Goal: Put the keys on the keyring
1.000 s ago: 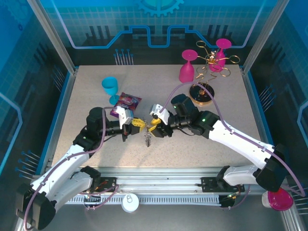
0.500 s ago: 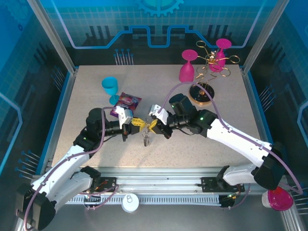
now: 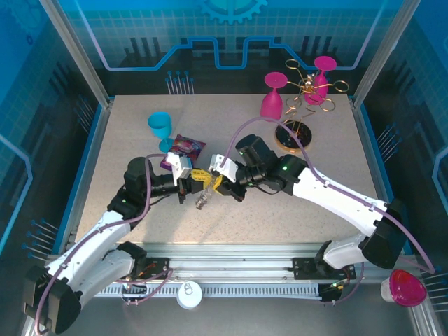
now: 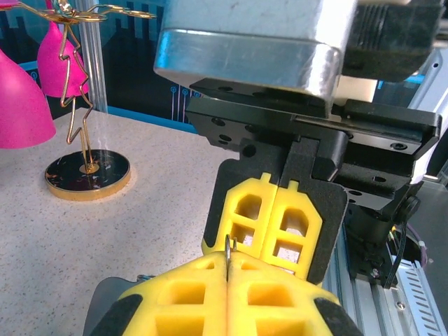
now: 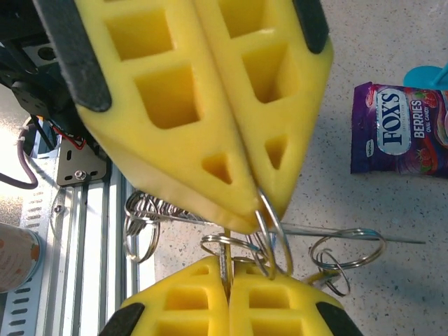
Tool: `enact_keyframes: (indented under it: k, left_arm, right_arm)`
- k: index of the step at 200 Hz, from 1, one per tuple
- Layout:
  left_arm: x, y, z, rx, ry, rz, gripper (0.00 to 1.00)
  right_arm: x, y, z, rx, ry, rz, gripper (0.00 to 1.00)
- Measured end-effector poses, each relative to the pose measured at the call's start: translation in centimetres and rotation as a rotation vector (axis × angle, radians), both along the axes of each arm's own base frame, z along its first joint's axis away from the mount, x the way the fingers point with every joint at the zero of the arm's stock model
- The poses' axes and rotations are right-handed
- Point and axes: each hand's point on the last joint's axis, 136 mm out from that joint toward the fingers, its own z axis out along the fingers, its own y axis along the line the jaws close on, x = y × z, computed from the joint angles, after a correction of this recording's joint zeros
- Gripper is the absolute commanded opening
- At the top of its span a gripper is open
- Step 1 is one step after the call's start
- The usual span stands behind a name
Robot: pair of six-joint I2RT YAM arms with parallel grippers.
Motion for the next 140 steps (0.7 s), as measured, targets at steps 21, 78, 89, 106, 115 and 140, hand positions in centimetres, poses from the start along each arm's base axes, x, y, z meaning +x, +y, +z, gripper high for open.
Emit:
enact_keyframes:
  k: [21,78,89,106,115,140]
  left_arm:
    - [0.0,0.0,0.0,-0.003,0.003,0.0,0.0]
    - [0.0,-0.1,0.2,-0.012,0.002,-0.003,0.0]
    - [0.0,-0.1,0.2,-0.012,0.003,-0.007,0.0]
    - [-0.1,-0.2,0.1,-0.013,0.009,-0.014,0.0]
    - [-0.1,-0.2,0.1,-0.013,0.012,-0.017,0.0]
    - [-0.2,-0.3,0.0,-0.013,0.019,-0.025,0.0]
  right_arm:
    - [0.1,-0.6,0.1,0.014,-0.001,-0.02,0.27]
    - [0.9,-2.5,2.9,0.143,-0.034,-0.087,0.29]
    - [0.9,-2.2,3.4,0.167,-0.034,-0.082,0.28]
    - [0.9,-1.8,4.0,0.197,-0.035,-0.073,0.26]
    - [0.9,-1.6,4.2,0.21,-0.033,-0.071,0.25]
    - [1.1,-1.1,4.2,0.228,-0.024,-0.058,0.23]
